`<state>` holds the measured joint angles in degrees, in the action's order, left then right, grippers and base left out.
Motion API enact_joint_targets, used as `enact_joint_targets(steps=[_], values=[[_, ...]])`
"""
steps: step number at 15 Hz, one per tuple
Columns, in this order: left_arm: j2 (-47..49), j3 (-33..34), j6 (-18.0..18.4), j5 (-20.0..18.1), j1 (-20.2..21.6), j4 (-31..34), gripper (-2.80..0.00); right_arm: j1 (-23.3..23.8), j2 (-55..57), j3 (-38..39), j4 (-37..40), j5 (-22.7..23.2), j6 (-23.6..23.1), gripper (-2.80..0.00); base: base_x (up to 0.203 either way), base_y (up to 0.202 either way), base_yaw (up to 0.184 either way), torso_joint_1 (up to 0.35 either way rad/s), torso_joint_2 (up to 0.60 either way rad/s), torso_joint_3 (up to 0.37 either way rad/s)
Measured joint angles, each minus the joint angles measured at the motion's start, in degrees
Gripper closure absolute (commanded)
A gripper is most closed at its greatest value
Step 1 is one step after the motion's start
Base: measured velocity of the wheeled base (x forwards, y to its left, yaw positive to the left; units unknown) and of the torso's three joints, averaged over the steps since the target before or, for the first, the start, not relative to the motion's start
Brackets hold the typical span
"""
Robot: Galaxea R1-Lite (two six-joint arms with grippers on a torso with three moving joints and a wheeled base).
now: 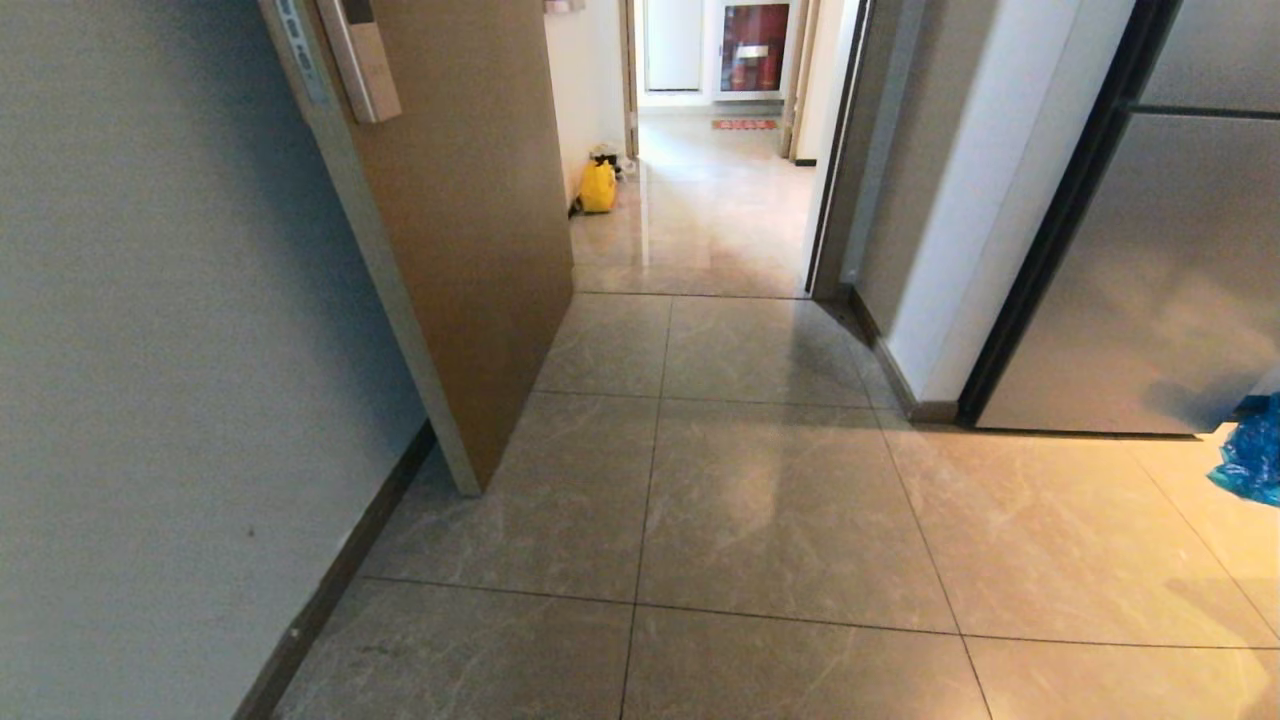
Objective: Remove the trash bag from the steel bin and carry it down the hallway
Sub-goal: Put the trash bag at the door
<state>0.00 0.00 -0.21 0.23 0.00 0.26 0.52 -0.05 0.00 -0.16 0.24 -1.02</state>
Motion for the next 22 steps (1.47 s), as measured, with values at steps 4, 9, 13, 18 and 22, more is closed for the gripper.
enact_joint_targets(steps=[4, 9, 13, 18, 22], values=[[0.00, 0.00, -0.03, 0.01, 0.00, 0.01, 0.00, 0.00, 0.00, 0.00, 0.02, 0.00, -0.02, 0.00, 0.192, 0.000, 0.000, 0.002, 0.00, 0.000], [0.00, 0.00, -0.01, 0.01, 0.00, -0.07, 0.00, 0.00, 0.00, 0.00, 0.00, 0.00, 0.00, 0.00, 0.193, 0.000, 0.001, 0.002, 0.00, 0.003], [0.00, 0.00, -0.03, -0.01, 0.00, -0.02, 0.00, 0.00, 0.00, 0.00, 0.00, 0.00, 0.00, 0.00, 0.192, 0.000, 0.000, 0.003, 0.00, 0.005], [0.00, 0.00, -0.01, 0.01, 0.00, -0.02, 0.00, 0.00, 0.00, 0.00, 0.00, -0.01, -0.02, 0.00, 0.190, 0.000, 0.001, 0.002, 0.00, 0.003], [0.00, 0.00, -0.01, 0.01, 0.00, -0.05, 0.00, 0.00, 0.00, 0.00, 0.01, 0.00, -0.03, 0.00, 0.193, 0.000, 0.000, 0.001, 0.00, 0.001]])
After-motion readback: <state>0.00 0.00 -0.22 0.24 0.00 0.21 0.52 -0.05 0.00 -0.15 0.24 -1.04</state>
